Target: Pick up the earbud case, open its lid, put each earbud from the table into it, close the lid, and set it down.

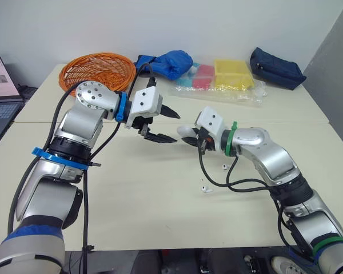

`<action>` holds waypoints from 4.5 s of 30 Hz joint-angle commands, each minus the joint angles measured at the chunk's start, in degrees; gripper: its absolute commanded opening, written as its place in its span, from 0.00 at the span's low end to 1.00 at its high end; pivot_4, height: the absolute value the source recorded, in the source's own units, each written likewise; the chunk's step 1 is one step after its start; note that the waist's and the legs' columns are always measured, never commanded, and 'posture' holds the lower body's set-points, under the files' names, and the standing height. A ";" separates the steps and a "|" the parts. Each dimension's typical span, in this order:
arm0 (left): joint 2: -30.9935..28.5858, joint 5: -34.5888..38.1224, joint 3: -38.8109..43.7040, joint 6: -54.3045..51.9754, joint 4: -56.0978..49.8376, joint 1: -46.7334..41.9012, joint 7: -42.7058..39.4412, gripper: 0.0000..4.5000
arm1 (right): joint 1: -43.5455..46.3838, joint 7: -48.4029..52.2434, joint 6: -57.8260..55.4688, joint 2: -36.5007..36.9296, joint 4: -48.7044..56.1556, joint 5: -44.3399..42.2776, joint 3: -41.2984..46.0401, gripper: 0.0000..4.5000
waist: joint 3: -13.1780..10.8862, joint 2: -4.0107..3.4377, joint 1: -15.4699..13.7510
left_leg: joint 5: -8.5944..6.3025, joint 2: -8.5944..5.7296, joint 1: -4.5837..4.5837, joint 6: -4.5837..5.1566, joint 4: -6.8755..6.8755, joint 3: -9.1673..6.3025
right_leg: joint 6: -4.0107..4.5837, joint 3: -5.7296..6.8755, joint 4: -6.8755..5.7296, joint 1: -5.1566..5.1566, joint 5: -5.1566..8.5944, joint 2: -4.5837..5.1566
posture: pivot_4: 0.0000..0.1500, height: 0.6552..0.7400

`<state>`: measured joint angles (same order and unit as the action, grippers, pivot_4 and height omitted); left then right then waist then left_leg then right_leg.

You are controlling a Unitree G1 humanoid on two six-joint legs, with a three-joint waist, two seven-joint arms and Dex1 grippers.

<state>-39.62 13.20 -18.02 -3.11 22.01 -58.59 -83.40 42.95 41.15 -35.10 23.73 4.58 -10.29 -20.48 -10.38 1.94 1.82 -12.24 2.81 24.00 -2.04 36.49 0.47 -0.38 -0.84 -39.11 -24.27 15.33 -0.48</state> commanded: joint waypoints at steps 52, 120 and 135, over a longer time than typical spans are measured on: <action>4.38 -3.13 4.63 -5.87 2.68 -0.75 -1.06 0.18 | -0.44 3.18 -2.95 0.22 8.24 -0.02 5.60 0.84 | 0.00 0.00 -0.13 | 0.00 -0.02 0.04 0.01 0.51 -0.17 | -0.01 0.02 -0.44 0.06 0.01 0.02 | 1.00 1.00; 4.73 12.86 18.49 -32.13 -20.48 19.67 17.99 0.18 | -17.45 9.79 -9.54 14.08 16.11 -13.97 5.70 0.99 | -0.01 0.00 0.15 | 0.00 -0.01 -0.11 0.01 0.45 -0.13 | 0.01 -0.09 -0.42 0.13 0.04 0.04 | 1.00 1.00; 2.56 14.83 19.45 -34.16 -26.22 23.62 21.72 0.18 | -23.15 13.02 10.25 13.18 1.73 -0.22 -1.65 0.99 | 0.01 0.02 -0.21 | 0.01 -0.06 -0.16 0.00 0.51 -0.15 | -0.08 -0.04 -0.37 0.25 -0.01 0.08 | 1.00 1.00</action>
<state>-36.36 26.84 -0.08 -37.27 -1.99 -34.40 -61.91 20.56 53.79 -25.30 35.87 8.25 -12.35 -22.53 -10.38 1.95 1.61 -12.23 2.75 23.82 -2.05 37.00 0.32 -0.46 -0.89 -39.48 -24.00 15.31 -0.40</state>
